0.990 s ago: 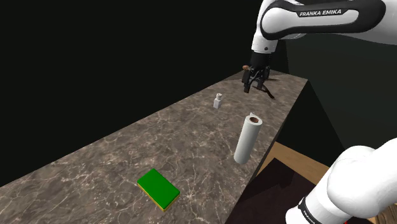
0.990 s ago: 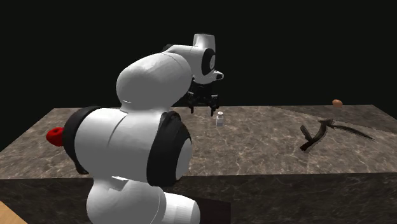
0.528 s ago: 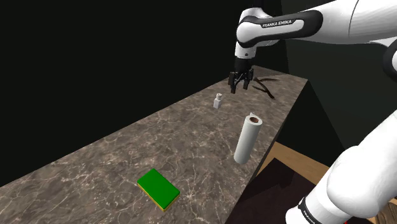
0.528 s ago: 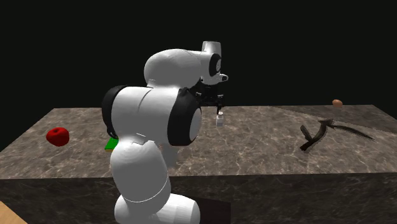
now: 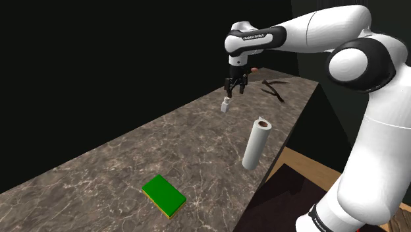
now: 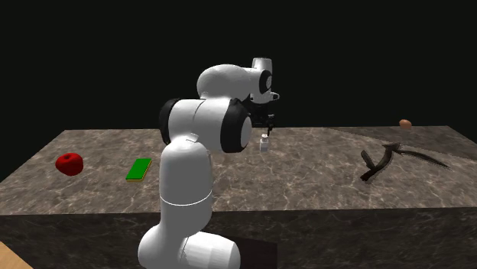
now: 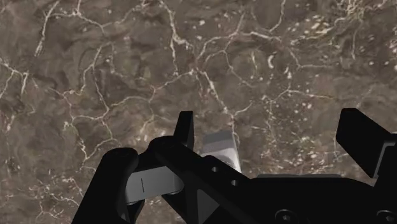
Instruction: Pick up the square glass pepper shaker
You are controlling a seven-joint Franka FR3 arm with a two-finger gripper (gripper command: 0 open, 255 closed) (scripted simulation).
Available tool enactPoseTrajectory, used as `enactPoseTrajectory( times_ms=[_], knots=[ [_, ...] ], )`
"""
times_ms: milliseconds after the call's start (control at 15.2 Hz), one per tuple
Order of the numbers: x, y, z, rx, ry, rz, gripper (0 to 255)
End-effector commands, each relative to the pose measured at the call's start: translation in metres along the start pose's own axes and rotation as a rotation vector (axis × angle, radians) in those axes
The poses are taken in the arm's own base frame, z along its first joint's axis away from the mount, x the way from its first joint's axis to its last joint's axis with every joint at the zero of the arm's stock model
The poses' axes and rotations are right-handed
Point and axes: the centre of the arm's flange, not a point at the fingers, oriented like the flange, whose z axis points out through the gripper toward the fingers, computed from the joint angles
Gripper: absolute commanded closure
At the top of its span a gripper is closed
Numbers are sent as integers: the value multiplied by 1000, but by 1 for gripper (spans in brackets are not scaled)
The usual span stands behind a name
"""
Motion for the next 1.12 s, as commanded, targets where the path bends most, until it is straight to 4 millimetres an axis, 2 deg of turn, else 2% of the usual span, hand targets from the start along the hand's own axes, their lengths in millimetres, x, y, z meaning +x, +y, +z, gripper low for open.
enactPoseTrajectory(
  times_ms=[0, 462, 924, 1056],
  knots=[
    [25, 4, 11, -4, -12, -6, 0],
    [110, 20, 48, -17, -49, -21, 0],
    [115, 20, 84, -17, -49, -21, 0],
    [115, 19, 87, -17, -49, -21, 0]
  ],
)
